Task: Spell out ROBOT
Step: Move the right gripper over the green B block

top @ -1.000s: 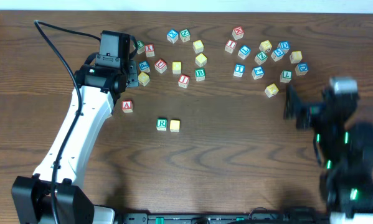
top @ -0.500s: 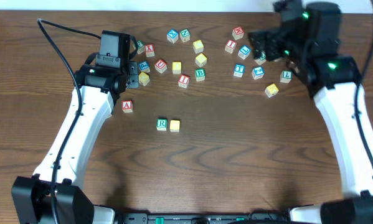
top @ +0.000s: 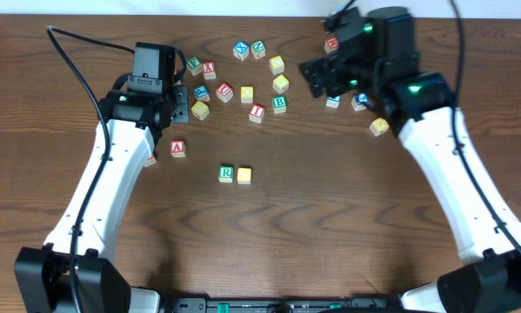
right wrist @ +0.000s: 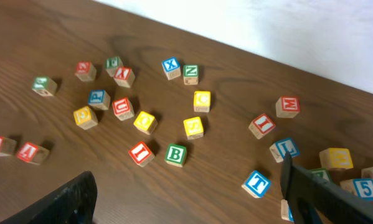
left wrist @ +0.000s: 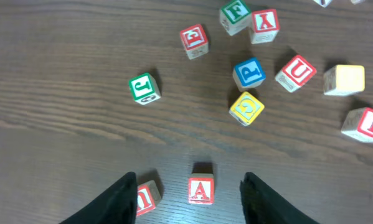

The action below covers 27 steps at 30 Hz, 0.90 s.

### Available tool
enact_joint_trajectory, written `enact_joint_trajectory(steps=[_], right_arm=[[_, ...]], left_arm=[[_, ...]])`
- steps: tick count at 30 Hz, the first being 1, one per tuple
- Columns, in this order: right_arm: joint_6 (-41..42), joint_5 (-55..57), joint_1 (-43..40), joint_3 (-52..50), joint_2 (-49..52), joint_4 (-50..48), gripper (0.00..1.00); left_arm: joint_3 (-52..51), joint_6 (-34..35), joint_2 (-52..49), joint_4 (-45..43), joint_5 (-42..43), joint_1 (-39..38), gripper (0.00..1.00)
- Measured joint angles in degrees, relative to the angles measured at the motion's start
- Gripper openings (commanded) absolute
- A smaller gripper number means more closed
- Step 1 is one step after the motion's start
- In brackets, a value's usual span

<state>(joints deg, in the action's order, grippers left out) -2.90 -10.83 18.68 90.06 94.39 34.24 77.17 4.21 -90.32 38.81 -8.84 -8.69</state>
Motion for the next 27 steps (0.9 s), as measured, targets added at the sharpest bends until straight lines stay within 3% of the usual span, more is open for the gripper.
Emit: enact_joint_trajectory(steps=[7,20,23,27], right_arm=[[1.0,4.2,6.0,0.0,3.5,-2.4,0.91],[1.0,2.7,6.2,1.8,12.5,-2.1,0.90],[1.4,2.7,6.2,3.5,16.4,0.0,0.90],[2.8,3.5,6.2,5.1,19.7,1.8,0.96]], left_arm=[[0.0,-1.6,0.0,0.2,3.4,2.5,0.55],[0.0,-2.8,-4.1,0.5,6.8,5.9,0.56],[0.0,-2.8,-4.3,0.6,7.1,5.9,0.61],[0.0,-2.8,-4.3,0.6,7.2,5.9,0.62]])
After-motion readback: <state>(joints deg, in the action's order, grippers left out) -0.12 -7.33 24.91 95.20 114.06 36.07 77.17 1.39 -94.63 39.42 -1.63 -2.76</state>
